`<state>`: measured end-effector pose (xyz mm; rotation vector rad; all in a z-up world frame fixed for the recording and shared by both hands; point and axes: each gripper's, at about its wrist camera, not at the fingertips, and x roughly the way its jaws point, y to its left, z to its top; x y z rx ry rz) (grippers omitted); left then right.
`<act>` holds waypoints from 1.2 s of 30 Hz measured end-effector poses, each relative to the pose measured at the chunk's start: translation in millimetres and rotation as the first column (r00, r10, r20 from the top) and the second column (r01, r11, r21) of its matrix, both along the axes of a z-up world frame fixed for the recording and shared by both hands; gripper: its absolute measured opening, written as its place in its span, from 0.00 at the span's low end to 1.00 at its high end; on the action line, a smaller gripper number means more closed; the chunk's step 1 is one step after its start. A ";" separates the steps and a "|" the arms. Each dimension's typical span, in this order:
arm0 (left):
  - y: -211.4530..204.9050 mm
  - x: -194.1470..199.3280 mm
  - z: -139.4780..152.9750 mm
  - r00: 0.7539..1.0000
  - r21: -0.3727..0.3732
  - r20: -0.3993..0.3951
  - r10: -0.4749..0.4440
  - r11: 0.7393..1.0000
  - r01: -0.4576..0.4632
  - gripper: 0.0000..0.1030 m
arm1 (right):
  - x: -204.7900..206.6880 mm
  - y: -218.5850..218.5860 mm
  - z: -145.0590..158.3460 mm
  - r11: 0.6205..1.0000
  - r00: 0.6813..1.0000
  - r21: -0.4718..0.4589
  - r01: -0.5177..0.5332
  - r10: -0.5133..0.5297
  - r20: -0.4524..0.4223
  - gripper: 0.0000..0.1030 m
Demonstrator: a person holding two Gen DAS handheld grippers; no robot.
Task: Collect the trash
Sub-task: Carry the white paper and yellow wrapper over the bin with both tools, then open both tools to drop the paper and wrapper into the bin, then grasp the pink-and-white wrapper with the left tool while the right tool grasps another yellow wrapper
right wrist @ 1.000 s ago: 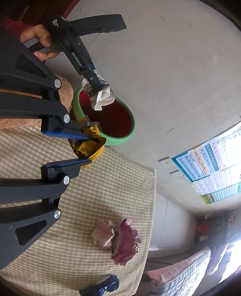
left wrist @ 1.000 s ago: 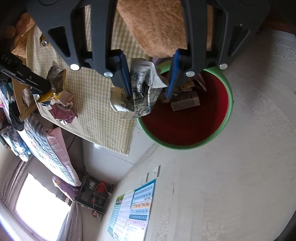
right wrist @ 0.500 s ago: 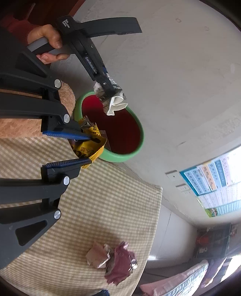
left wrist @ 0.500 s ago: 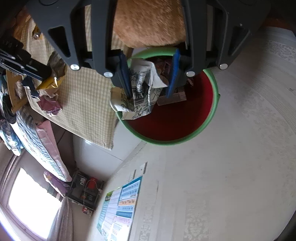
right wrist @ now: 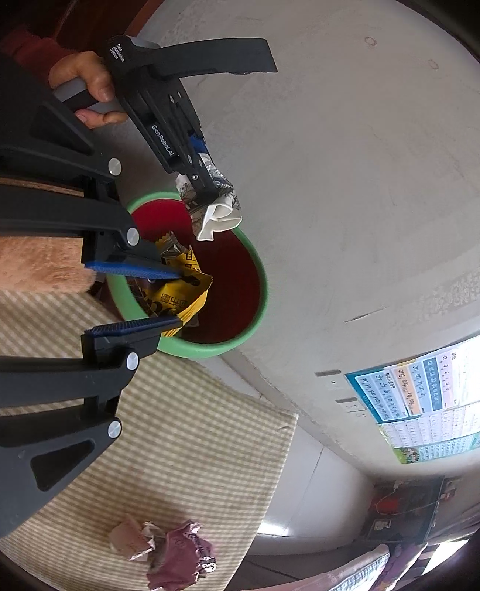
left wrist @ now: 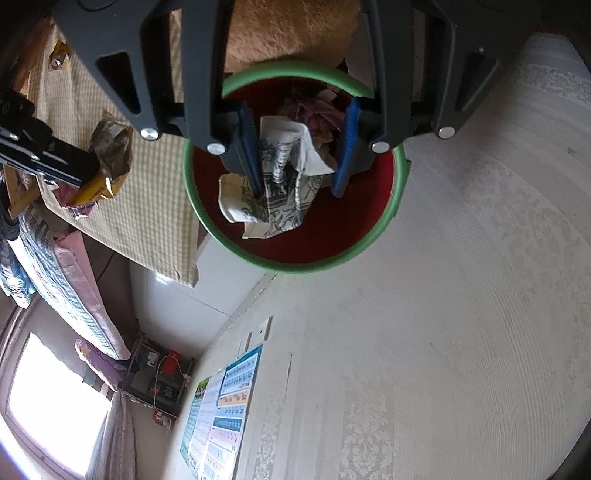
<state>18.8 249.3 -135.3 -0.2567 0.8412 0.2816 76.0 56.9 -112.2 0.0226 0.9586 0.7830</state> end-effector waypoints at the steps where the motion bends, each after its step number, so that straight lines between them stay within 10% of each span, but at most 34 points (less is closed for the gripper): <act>1: 1.6 1.3 0.0 1.000 -0.001 0.002 0.002 1.000 -0.002 0.34 | 1.5 1.1 -0.3 1.000 1.000 0.003 0.002 -0.002 -0.001 0.20; 19: 21.1 34.3 -36.6 0.997 -0.067 -0.069 0.023 0.997 -0.028 0.34 | 22.5 45.6 -17.4 0.994 0.997 -0.079 -0.074 0.076 0.022 0.22; 25: 22.8 35.0 -40.7 0.997 -0.072 -0.076 0.034 0.997 -0.040 0.60 | 25.0 43.2 -19.1 0.995 0.997 -0.069 -0.073 0.075 0.025 0.35; 36: -11.7 2.0 -12.7 0.999 -0.050 -0.041 0.005 0.999 -0.007 0.61 | -11.7 -100.5 -15.5 0.985 0.988 -0.086 0.152 -0.153 -0.007 0.41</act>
